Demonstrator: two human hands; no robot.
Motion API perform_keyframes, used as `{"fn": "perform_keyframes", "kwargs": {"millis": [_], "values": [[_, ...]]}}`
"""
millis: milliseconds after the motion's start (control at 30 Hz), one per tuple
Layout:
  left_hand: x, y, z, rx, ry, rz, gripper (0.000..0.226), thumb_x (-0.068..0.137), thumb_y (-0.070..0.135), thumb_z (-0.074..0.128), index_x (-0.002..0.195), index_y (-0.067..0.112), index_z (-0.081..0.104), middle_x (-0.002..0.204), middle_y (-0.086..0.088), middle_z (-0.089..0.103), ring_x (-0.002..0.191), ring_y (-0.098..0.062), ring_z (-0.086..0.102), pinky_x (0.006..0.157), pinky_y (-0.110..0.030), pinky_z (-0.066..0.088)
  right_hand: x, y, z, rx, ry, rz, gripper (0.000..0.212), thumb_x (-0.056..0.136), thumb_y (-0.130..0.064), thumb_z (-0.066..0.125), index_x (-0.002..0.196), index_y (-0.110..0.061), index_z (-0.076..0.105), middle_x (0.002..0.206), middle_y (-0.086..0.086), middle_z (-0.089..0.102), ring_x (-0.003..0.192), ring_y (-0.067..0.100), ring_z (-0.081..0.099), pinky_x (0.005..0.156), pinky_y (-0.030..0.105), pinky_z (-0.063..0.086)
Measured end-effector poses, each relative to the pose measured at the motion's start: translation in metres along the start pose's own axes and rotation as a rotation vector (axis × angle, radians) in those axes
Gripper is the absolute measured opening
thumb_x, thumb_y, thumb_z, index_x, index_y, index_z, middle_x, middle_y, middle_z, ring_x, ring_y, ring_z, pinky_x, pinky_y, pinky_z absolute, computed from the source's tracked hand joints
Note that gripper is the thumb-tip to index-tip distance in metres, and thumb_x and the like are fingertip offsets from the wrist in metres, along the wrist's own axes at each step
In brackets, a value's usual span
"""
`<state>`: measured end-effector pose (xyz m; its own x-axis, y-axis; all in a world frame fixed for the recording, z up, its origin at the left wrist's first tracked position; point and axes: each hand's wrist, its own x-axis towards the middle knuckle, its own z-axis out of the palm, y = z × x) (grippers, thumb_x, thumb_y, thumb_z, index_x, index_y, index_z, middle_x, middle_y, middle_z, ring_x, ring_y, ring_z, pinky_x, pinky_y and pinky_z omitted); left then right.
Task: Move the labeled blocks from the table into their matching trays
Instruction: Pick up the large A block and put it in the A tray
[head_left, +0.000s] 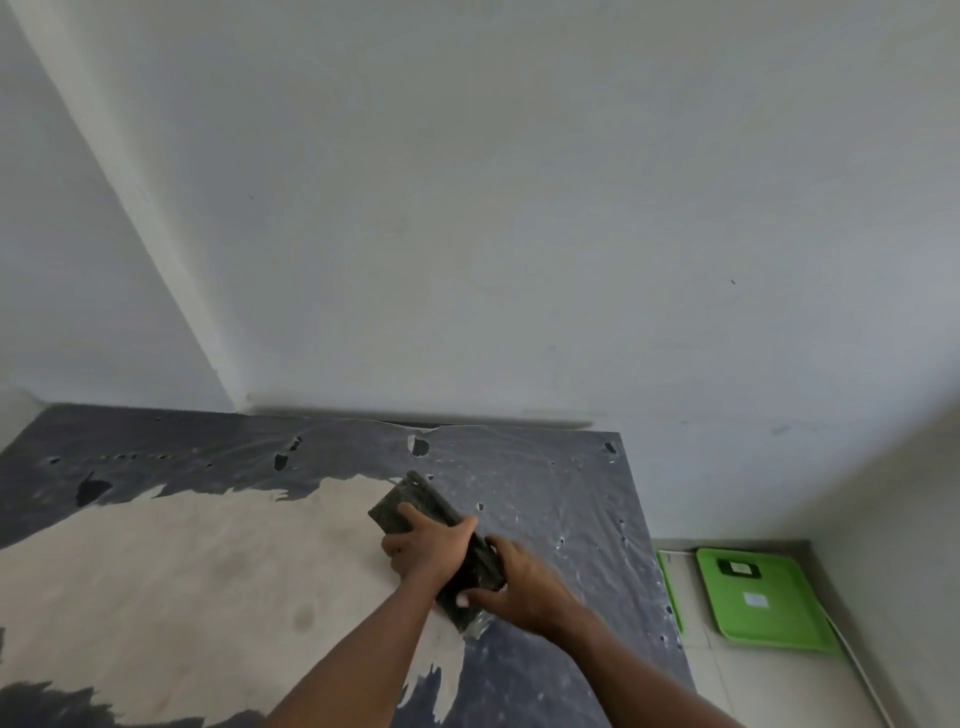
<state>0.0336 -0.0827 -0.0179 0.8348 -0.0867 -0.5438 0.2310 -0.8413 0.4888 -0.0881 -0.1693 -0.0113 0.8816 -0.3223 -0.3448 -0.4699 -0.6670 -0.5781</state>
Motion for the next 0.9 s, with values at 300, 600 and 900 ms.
{"fn": "perform_keyframes", "kwargs": {"millis": [300,600,900], "values": [[-0.009,0.029,0.016,0.012,-0.162,0.306,0.104,0.064,0.068,0.067,0.151,0.038,0.018,0.142,-0.023,0.037,0.125,-0.041,0.049,0.105,-0.046,0.043,-0.022,0.027,-0.008,0.011,0.195,-0.069,0.043,0.089,-0.053,0.046,0.127,-0.034,0.042,0.123,-0.002,0.059,0.102,0.015,0.059,0.084,0.034,0.052],[-0.001,0.033,0.012,0.049,-0.68,0.574,0.069,0.076,0.043,0.068,0.142,0.039,0.048,0.134,-0.012,0.06,0.11,-0.028,0.067,0.099,-0.048,0.055,-0.02,0.071,-0.036,-0.356,0.219,-0.021,0.083,0.095,-0.019,0.052,0.154,-0.014,-0.007,0.162,0.015,-0.011,0.15,0.038,-0.005,0.123,0.051,0.008],[-0.001,0.026,0.008,0.206,-0.681,0.675,0.055,0.083,0.033,0.06,0.136,0.04,0.055,0.107,-0.003,0.074,0.08,-0.022,0.068,0.072,-0.035,0.055,-0.016,0.088,-0.035,-0.462,0.021,-0.108,0.104,0.088,-0.05,0.062,0.151,-0.027,-0.016,0.162,0.018,-0.015,0.149,0.042,-0.004,0.12,0.061,0.011]]}}
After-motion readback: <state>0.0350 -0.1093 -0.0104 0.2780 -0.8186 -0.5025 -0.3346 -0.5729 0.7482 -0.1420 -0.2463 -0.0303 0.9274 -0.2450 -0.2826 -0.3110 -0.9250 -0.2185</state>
